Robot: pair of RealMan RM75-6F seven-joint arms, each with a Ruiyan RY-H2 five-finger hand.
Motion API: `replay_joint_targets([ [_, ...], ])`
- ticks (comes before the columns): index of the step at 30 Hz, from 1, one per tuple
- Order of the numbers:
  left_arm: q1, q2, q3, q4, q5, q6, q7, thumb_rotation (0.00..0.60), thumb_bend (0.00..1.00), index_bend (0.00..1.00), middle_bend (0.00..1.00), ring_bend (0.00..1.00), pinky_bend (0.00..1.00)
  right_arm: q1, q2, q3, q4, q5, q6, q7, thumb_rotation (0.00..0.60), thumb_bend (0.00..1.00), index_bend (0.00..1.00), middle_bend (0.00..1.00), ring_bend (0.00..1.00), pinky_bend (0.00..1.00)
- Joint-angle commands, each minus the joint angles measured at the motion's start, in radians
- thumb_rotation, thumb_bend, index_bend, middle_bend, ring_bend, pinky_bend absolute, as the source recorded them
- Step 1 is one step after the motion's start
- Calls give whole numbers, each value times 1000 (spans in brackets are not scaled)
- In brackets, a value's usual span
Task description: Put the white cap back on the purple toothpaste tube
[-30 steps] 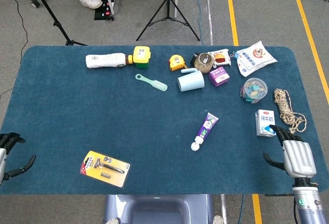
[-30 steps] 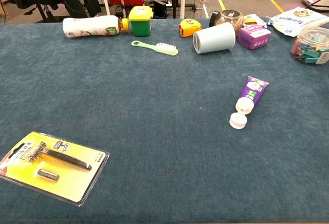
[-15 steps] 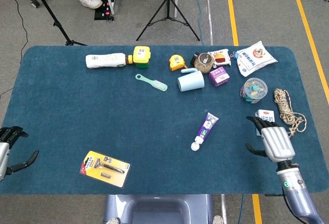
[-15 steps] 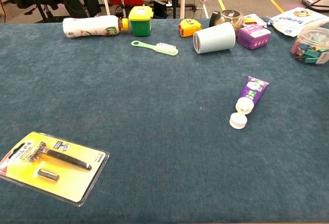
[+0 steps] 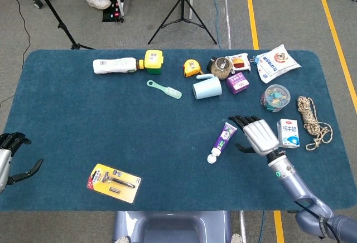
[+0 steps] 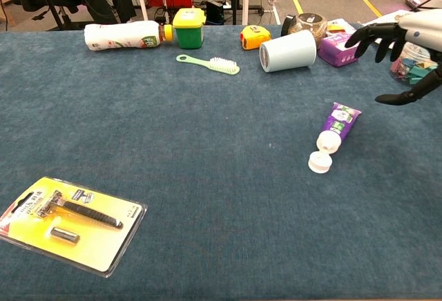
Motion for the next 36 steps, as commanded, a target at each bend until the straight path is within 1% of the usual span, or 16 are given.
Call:
replay_joint_targets([
  [1, -2, 4, -1, -1, -3, -2, -1, 300, 239, 340, 289, 225, 349, 39, -49, -21, 69, -56, 4, 40, 516, 308, 157, 245, 327, 322],
  [3, 0, 8, 0, -4, -5, 1, -3, 298, 239, 339, 289, 225, 349, 60, -74, -34, 108, -92, 16, 64, 517, 308, 155, 245, 326, 321],
  [14, 13, 25, 10, -19, 1, 18, -1, 297, 239, 338, 288, 227, 349, 99, -133, -77, 230, -160, 63, 120, 514, 283, 153, 245, 325, 297],
  [19, 24, 43, 17, -44, 16, 35, 13, 299, 240, 338, 288, 228, 349, 114, -157, -136, 309, -222, 81, 141, 515, 271, 153, 245, 325, 290],
  [22, 29, 51, 20, -61, 27, 45, 22, 299, 239, 338, 288, 227, 349, 119, -172, -154, 347, -241, 97, 158, 513, 266, 153, 245, 325, 288],
  [29, 39, 66, 27, -89, 32, 55, 38, 298, 239, 337, 287, 227, 349, 127, -228, -173, 454, -250, 139, 204, 516, 263, 145, 245, 325, 286],
  [36, 46, 76, 32, -105, 38, 64, 47, 300, 239, 337, 287, 228, 349, 137, -261, -187, 521, -252, 150, 231, 515, 263, 144, 245, 325, 281],
])
